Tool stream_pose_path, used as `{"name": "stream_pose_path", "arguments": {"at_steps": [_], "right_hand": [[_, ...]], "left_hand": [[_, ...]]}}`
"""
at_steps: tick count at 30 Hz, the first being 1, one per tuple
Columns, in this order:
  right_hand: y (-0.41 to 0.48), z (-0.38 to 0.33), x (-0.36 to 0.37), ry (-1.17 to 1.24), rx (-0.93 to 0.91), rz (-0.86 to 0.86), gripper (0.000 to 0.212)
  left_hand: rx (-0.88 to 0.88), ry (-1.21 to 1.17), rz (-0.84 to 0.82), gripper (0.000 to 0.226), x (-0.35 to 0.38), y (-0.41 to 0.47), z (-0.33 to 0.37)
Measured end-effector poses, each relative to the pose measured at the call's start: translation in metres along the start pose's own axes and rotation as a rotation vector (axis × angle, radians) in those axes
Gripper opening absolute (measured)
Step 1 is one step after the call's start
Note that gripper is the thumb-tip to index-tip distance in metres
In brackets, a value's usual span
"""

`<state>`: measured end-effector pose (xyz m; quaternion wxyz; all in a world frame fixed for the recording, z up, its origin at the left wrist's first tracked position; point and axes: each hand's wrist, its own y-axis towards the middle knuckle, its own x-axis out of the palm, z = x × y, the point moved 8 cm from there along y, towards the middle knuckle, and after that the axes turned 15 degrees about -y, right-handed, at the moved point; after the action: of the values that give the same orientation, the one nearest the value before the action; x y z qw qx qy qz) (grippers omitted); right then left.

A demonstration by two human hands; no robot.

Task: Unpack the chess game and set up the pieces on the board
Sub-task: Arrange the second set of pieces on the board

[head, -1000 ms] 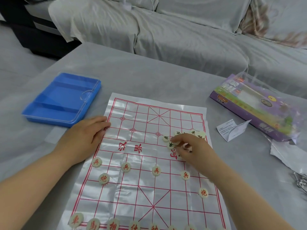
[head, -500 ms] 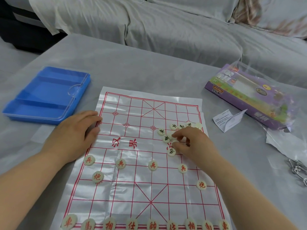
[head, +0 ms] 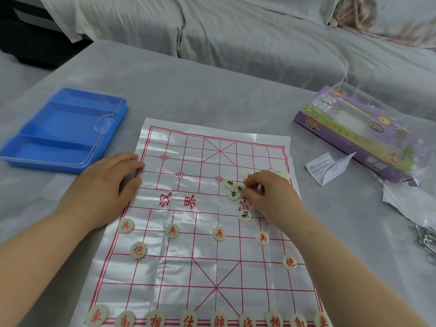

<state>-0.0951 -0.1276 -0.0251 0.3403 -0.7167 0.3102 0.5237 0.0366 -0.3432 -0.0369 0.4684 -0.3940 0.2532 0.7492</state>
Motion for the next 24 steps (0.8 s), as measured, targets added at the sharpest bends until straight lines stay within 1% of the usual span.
{"name": "stream_pose_path", "arguments": {"at_steps": [5,13,20,24], "right_hand": [[0.003,-0.002,0.001,0.114,-0.006,-0.013,0.024],[0.018,-0.029,0.006,0.116,-0.086,-0.054,0.024],[0.022,-0.036,-0.002,0.001,-0.107,0.024,0.029],[0.021,-0.044,0.001,-0.07,-0.12,0.005,0.034]], "left_hand": [[0.01,-0.005,0.009,0.038,0.0,0.0,0.0],[0.01,-0.007,0.005,0.039,0.0,0.0,-0.002],[0.01,-0.018,0.001,0.04,0.0,0.001,-0.003],[0.008,-0.028,-0.001,0.04,0.0,0.001,-0.003]]}}
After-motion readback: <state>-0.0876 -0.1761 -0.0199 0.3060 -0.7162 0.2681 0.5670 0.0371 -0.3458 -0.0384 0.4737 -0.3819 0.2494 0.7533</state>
